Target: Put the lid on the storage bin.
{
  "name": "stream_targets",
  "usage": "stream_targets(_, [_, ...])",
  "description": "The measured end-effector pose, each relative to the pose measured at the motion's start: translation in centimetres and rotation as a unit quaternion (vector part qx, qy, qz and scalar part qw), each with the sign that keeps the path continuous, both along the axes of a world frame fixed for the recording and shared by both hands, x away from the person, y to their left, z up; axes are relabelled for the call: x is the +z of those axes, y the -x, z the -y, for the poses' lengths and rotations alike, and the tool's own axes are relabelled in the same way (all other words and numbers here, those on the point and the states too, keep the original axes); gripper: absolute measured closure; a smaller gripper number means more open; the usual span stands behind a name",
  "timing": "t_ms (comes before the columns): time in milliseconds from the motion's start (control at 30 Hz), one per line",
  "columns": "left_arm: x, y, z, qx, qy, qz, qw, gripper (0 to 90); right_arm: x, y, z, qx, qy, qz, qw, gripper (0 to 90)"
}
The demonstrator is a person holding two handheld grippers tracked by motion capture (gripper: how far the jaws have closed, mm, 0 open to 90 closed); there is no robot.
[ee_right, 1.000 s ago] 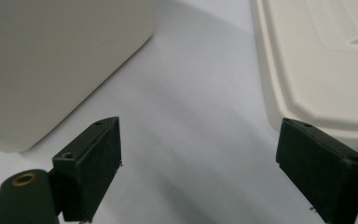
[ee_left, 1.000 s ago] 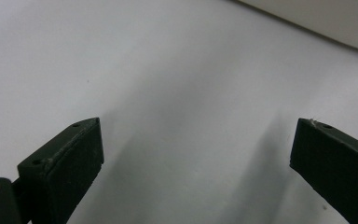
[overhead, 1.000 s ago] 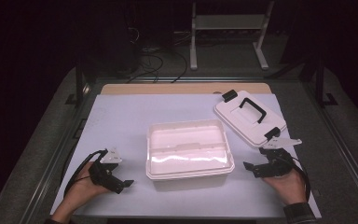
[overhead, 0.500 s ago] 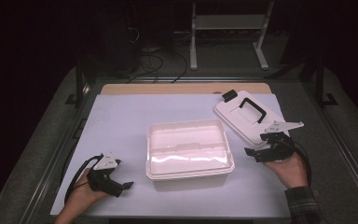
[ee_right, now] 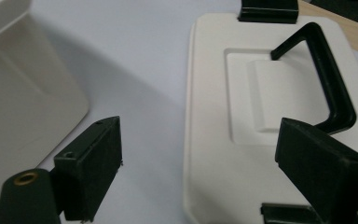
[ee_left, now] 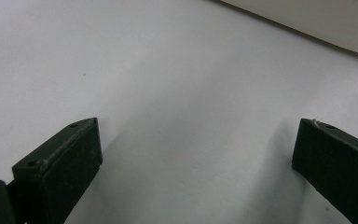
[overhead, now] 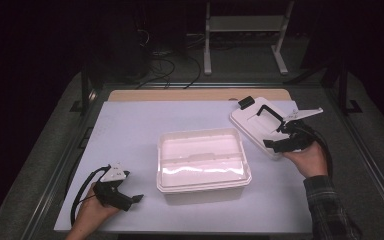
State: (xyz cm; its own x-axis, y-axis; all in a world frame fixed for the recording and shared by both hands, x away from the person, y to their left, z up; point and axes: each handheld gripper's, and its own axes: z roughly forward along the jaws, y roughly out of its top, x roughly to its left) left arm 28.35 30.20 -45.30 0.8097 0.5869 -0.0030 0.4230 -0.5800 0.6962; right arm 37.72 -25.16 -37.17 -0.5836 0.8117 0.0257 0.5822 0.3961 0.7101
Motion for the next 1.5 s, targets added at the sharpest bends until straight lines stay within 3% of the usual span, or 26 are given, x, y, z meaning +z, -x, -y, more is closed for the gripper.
stream_targets(367, [0.0,0.0,0.0,0.000,0.000,0.000,1.0000,0.4,0.8,-4.3,0.8,-0.014,0.022,-0.015,0.9995,18.6])
stream_targets(633, [0.0,0.0,0.0,0.000,0.000,0.000,1.0000,0.4,1.0,-7.7,1.3,-0.007,0.040,-0.034,0.9986,23.1])
stream_targets(933, [0.0,0.0,0.0,0.000,0.000,0.000,1.0000,0.4,0.0,-11.0,1.7,-0.003,0.045,-0.056,0.9974,31.2])
stream_targets(1067, [0.0,0.0,0.0,-0.001,0.000,0.000,1.0000,0.4,-0.7,-12.3,2.1,-0.012,0.046,-0.060,0.9971,38.4])
stream_targets(1233, [0.0,0.0,0.0,0.000,0.000,0.000,1.0000,0.4,-2.0,-13.6,2.5,-0.024,0.051,-0.085,0.9948,48.8])
stream_targets(1400, [0.0,0.0,0.0,0.000,0.000,0.000,1.0000,0.4,-2.6,-13.6,2.2,-0.011,0.062,-0.088,0.9941,80.6])
stream_targets(1500, [0.0,0.0,0.0,0.000,0.000,0.000,1.0000,0.4,-2.3,-13.4,1.9,0.001,0.060,-0.088,0.9943,83.7])
